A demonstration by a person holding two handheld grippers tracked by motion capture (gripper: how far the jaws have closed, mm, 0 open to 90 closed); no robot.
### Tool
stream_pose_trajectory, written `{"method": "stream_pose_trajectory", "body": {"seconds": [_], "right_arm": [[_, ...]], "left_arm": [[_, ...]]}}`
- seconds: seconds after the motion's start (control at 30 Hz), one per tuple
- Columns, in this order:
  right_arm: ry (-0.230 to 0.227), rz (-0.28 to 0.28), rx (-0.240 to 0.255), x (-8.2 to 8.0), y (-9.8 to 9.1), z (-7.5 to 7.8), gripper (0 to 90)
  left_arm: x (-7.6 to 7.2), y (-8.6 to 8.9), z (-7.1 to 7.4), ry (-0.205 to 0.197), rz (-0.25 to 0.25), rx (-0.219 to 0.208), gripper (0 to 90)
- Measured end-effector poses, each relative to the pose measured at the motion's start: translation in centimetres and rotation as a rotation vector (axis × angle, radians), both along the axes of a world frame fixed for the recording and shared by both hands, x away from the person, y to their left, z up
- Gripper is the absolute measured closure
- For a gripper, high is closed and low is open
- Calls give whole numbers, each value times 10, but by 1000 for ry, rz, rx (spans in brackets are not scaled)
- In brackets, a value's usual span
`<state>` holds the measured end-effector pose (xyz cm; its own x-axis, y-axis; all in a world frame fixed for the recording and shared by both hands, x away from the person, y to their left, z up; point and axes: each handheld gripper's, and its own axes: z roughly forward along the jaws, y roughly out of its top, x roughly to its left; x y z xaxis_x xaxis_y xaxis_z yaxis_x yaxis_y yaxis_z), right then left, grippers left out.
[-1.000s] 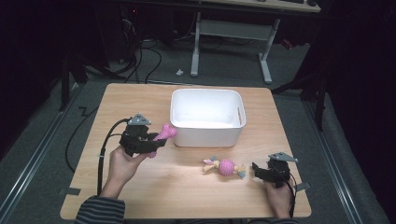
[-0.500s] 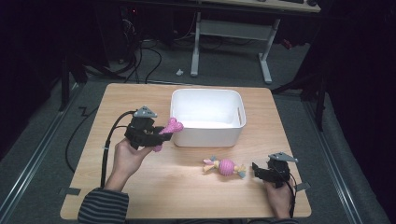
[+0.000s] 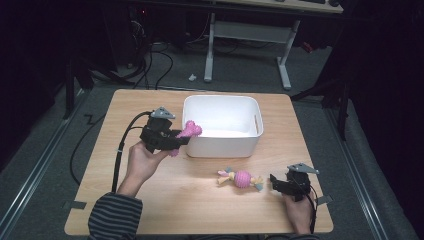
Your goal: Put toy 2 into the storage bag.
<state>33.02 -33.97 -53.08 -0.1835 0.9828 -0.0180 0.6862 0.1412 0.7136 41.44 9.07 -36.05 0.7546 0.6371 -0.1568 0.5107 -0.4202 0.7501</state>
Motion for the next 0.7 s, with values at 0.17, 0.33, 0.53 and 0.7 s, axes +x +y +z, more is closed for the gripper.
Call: {"method": "stream_pose_trajectory", "body": {"seconds": [0.17, 0.33, 0.53, 0.7], "right_arm": [[-1, 3, 0, 0, 0, 0, 198], [-1, 3, 0, 0, 0, 0, 198], [-1, 3, 0, 0, 0, 0, 198], [-1, 4, 0, 0, 0, 0, 198]], "left_arm": [[4, -7, 3, -7, -5, 6, 599], [8, -12, 5, -2, -12, 3, 598], [16, -19, 9, -3, -16, 5, 599], [22, -24, 13, -12, -23, 5, 598]]}}
